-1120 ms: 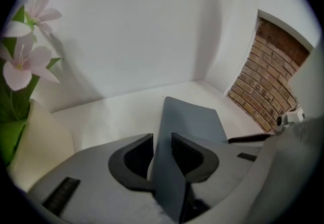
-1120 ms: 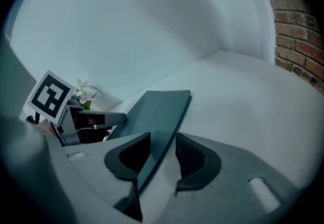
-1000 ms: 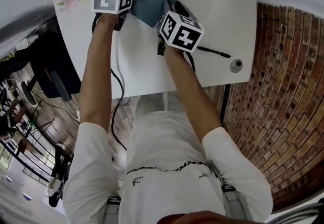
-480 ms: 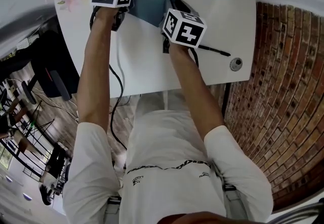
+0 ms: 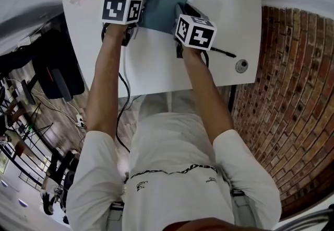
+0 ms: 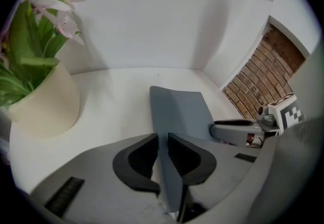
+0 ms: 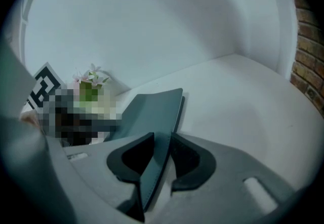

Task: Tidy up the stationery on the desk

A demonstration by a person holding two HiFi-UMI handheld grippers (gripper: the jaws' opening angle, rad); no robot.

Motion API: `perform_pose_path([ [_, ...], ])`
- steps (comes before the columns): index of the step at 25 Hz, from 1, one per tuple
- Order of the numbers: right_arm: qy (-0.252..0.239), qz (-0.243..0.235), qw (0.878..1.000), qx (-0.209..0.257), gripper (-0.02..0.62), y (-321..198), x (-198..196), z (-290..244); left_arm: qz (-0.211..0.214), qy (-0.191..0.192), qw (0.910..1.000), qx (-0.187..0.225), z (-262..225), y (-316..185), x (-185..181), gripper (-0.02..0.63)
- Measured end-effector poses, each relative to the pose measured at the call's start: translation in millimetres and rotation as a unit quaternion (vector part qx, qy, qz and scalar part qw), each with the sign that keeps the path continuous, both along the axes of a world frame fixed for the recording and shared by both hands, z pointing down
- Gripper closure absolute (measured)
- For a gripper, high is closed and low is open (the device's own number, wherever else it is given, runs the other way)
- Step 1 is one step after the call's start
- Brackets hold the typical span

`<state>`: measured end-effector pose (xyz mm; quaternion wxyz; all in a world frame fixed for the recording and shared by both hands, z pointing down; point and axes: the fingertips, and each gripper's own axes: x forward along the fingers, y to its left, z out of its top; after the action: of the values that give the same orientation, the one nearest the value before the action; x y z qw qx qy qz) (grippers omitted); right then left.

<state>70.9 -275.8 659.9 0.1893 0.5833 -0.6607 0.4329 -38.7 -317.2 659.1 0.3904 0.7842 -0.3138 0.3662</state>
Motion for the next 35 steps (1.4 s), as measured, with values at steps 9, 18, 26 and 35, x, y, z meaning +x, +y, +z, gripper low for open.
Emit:
perform_pose_path([
  [9, 0.001, -0.048, 0.999, -0.010, 0.500, 20.4, -9.3, -1.5, -0.052, 0.008, 0.9985, -0.017, -1.4, 40.7, -16.3, 0.545],
  [18, 0.012, -0.079, 0.997, -0.009, 0.503, 51.8, -15.0, -4.3, -0.086, 0.011, 0.9958, -0.028, -2.6, 84.8, -23.6, 0.545],
  [26, 0.009, -0.111, 0.994, -0.011, 0.503, 79.1, -21.5, -3.5, -0.118, 0.023, 0.9920, -0.037, -2.5, 122.7, -30.7, 0.548],
  [35, -0.006, -0.125, 0.992, -0.018, 0.508, 110.8, -33.2, -7.0, -0.145, 0.023, 0.9884, -0.041, -3.7, 161.6, -42.6, 0.551],
])
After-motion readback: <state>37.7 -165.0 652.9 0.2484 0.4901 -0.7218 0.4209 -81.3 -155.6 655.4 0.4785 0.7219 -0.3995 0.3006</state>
